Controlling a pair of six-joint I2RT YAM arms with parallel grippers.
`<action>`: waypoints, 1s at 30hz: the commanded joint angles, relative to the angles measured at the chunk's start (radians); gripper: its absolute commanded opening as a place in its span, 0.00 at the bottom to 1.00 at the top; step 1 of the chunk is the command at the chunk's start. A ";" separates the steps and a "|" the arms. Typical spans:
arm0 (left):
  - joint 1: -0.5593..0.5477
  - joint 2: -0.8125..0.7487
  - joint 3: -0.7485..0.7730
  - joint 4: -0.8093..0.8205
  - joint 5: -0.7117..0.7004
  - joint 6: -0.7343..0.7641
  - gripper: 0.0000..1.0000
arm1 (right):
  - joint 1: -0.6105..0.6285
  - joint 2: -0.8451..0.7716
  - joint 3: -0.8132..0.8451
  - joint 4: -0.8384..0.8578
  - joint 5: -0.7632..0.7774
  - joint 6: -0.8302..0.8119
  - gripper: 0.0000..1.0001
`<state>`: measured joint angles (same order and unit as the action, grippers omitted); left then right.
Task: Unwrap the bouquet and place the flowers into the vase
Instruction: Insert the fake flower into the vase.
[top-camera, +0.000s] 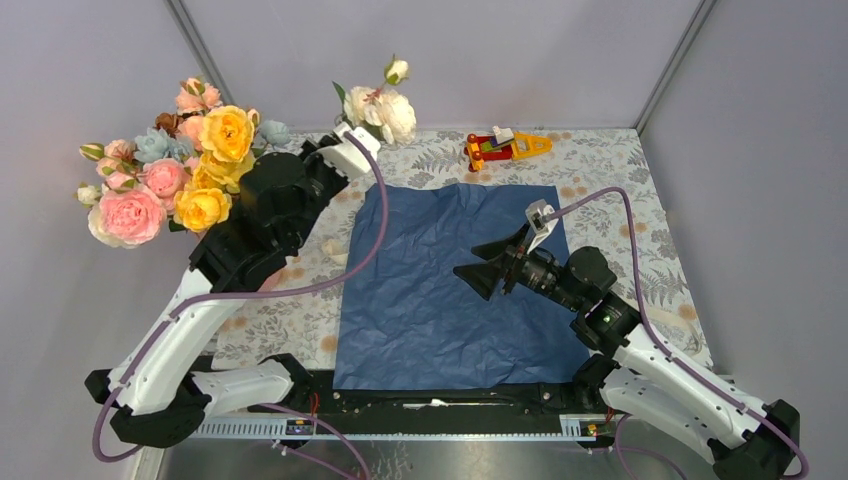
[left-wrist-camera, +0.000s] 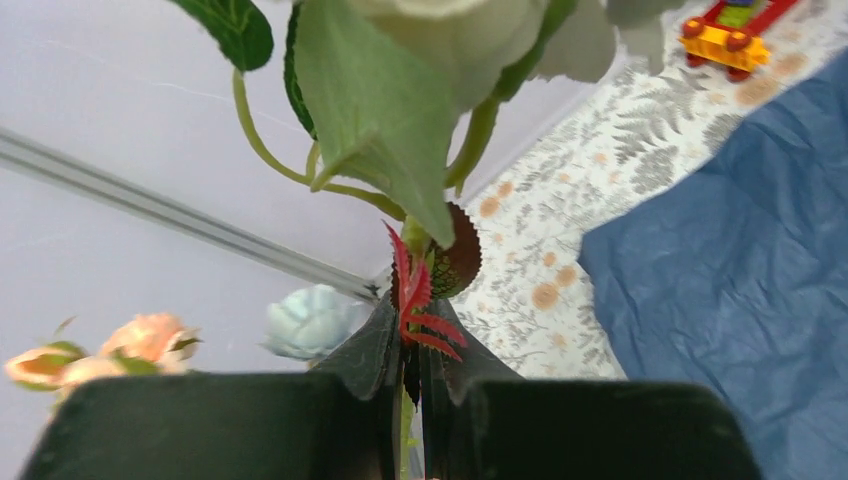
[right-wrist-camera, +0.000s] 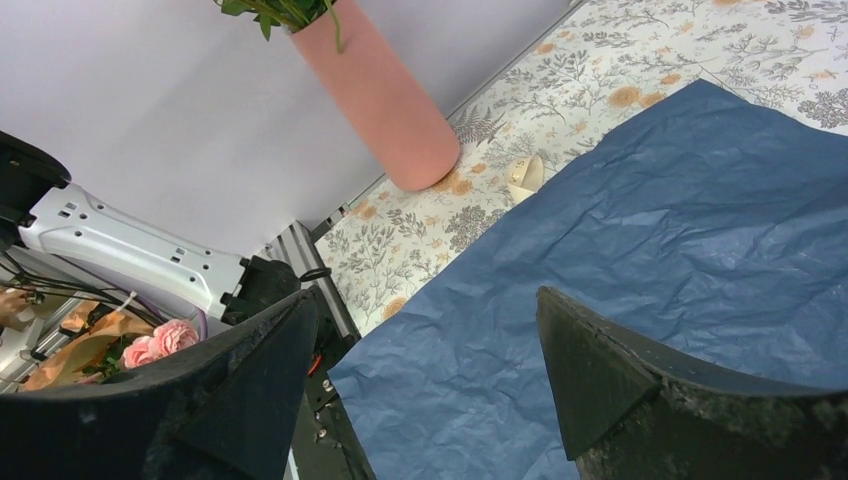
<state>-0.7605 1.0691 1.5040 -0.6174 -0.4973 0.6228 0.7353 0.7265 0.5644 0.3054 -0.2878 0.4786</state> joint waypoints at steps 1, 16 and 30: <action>0.042 -0.002 0.074 0.108 -0.035 0.061 0.00 | 0.004 -0.027 -0.018 0.063 0.013 -0.003 0.87; 0.066 0.023 0.215 0.118 -0.029 0.156 0.00 | 0.003 -0.035 -0.057 0.067 0.006 0.020 0.87; 0.074 -0.002 0.201 0.042 -0.095 0.090 0.00 | 0.004 -0.030 -0.075 0.066 0.012 0.030 0.87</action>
<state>-0.7002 1.0904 1.6913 -0.5694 -0.5327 0.7467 0.7353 0.7021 0.4957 0.3264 -0.2882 0.5034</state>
